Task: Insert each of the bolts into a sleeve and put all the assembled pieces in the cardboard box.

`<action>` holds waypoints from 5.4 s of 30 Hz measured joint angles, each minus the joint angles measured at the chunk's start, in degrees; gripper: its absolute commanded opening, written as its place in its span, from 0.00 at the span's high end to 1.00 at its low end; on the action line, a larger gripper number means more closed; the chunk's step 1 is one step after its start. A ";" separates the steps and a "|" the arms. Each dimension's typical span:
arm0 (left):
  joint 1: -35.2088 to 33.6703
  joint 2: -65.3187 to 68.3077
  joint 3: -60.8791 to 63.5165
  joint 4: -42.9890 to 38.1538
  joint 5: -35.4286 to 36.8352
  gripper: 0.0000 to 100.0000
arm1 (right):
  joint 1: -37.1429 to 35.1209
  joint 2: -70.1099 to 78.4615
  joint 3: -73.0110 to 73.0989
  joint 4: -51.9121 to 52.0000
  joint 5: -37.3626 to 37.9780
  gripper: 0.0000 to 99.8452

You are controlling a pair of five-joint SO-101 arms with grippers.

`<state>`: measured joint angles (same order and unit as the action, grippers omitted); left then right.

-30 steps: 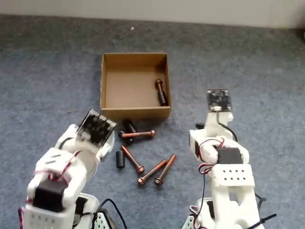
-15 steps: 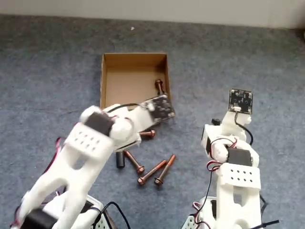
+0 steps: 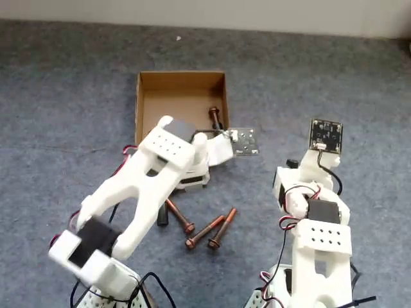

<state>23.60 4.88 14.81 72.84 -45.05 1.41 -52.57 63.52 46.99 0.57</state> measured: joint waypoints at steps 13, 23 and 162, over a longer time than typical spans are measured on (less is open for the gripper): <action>0.09 14.59 -8.62 0.00 -2.37 0.90 | 0.00 0.00 0.00 0.00 0.00 0.99; 2.55 18.11 -8.70 -0.18 -2.46 1.00 | 0.00 0.00 0.00 0.00 0.00 0.99; -15.47 -98.11 58.37 -13.54 36.84 0.81 | -34.20 -51.60 25.49 -12.40 7.30 0.99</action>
<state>8.13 -93.23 73.19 59.30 -8.22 -32.79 -104.18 89.01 34.59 7.87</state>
